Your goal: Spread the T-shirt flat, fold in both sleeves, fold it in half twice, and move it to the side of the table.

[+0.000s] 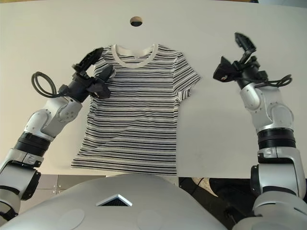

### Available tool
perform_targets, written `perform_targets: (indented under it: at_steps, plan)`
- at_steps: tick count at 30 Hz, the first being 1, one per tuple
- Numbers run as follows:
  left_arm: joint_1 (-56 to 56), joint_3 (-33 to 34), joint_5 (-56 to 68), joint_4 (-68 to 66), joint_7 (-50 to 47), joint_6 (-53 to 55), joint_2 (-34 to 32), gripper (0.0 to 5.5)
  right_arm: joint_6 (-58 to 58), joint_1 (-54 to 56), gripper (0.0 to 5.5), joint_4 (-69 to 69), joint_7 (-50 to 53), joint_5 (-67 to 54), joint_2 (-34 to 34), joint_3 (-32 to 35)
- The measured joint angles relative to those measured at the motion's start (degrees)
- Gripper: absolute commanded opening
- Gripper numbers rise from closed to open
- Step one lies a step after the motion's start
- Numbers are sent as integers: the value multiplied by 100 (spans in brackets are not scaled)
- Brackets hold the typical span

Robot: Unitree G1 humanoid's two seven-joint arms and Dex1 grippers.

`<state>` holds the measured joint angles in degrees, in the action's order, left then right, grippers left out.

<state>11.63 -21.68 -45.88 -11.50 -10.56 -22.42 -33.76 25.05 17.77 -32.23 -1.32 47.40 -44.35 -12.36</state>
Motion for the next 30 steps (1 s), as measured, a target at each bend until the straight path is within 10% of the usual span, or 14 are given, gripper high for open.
perform_targets:
  at_steps: [20, 30]
  plan:
    - [-1140, 1855, 973, 1377, -427, 473, 177, 456, 729, 684, 420, -541, -345, -35, 132, -1258]
    - [-1212, 1967, 1077, 1427, -398, 454, 236, 460, 777, 684, 243, -759, -157, -32, 132, -1437]
